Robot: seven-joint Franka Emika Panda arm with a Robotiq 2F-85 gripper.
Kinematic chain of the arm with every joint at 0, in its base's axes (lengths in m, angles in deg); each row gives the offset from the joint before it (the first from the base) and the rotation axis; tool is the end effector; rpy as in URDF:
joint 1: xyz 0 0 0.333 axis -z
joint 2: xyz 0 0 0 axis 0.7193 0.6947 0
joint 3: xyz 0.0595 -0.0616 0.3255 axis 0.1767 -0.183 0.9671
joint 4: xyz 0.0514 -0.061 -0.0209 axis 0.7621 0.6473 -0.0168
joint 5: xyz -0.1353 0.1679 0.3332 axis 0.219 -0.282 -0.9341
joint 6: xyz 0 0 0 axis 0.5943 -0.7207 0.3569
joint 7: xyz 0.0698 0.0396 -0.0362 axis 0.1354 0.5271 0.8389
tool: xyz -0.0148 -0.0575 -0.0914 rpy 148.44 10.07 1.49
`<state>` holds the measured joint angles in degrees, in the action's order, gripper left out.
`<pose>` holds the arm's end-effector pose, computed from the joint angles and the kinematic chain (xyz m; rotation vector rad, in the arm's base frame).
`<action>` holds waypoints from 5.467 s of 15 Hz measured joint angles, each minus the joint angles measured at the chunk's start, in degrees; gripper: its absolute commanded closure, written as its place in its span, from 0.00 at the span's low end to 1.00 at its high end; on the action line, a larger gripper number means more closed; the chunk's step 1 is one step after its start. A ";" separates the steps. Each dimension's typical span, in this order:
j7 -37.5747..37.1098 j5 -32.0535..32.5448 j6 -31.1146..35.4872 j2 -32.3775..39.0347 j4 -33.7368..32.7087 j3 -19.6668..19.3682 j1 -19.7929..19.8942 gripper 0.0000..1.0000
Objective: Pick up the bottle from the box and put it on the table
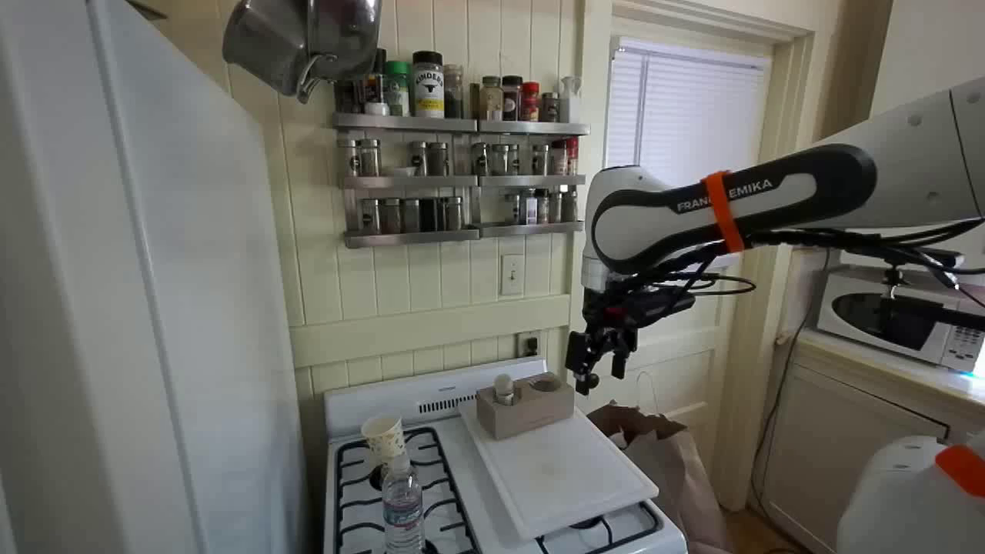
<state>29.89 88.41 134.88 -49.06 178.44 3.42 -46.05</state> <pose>0.3623 -0.0017 0.5048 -3.1301 0.0215 -0.0239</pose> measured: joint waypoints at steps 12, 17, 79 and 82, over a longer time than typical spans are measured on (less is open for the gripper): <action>-0.23 -0.04 0.22 0.17 -2.36 -0.48 0.68 0.00; -4.59 -0.64 5.97 2.43 -5.27 -0.44 1.40 0.00; -6.60 2.35 -4.04 68.94 -62.72 -0.78 2.36 0.17; -6.60 1.79 -4.32 70.49 -64.41 -0.78 2.50 0.39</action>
<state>23.29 90.20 130.56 21.43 114.03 2.64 -43.55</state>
